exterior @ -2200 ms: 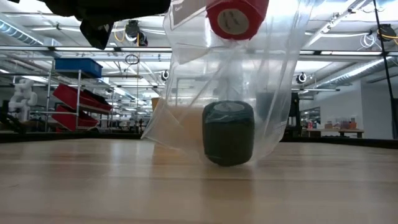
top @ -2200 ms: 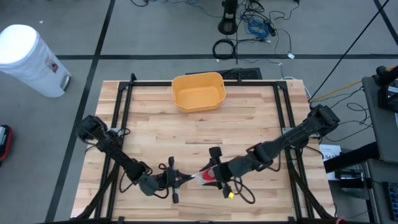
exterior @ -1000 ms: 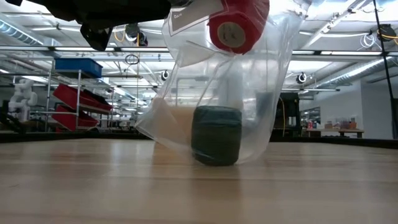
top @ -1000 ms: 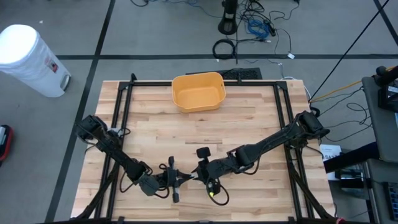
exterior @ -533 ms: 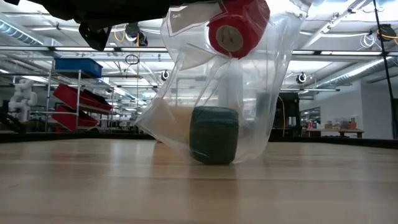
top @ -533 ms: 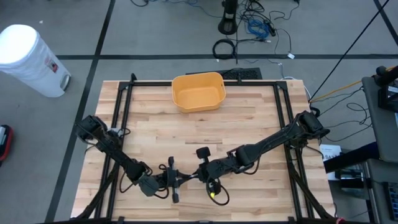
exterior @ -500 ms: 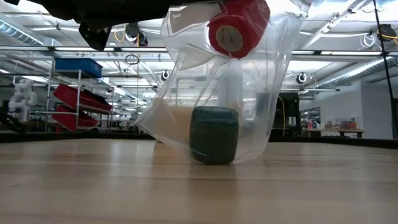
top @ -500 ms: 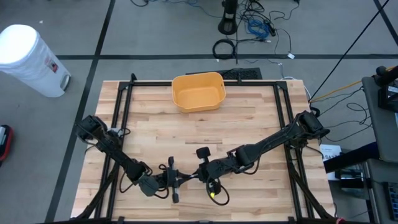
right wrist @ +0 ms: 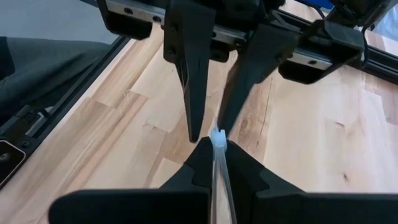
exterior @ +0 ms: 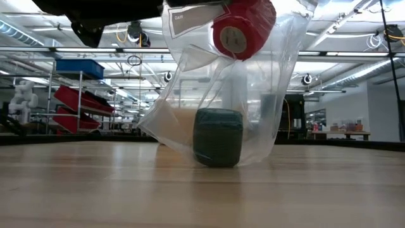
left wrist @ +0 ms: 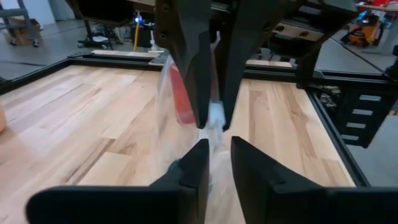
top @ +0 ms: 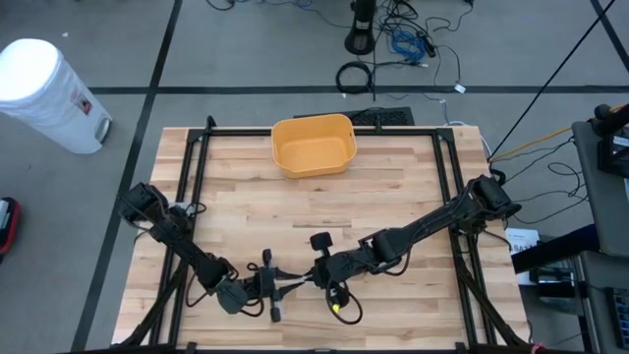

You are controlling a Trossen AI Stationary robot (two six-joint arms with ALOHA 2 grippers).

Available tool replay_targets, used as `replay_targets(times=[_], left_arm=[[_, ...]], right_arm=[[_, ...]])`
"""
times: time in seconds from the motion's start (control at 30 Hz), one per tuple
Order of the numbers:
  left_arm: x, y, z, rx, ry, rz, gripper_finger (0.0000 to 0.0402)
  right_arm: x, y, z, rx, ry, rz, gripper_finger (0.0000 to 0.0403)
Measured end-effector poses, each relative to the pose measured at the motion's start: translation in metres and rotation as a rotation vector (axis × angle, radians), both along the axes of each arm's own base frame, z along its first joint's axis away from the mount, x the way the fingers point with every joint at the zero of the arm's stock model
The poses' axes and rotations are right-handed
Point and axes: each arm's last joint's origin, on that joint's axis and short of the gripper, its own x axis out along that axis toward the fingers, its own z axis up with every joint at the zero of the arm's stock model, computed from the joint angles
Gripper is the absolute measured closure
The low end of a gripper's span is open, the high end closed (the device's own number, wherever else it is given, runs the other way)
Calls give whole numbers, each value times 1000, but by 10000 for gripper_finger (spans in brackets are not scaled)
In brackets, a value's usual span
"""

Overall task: Roll bandage
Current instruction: Close the transparent zip bag

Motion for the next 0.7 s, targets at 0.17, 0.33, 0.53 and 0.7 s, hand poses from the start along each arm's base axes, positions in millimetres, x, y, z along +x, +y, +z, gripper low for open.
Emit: replay_targets(times=[0.17, 0.33, 0.53, 0.7], left_arm=[[2, -1, 3, -11, -12, 3, 312], [5, -4, 8, 11, -11, -1, 321], [7, -5, 8, 33, 19, 2, 358], [7, -5, 8, 35, 22, 1, 376]], right_arm=[[0, 0, 0, 1, 0, -1, 392], [0, 0, 0, 2, -2, 1, 392], [0, 0, 0, 2, 1, 2, 392], [0, 0, 0, 2, 1, 1, 392]])
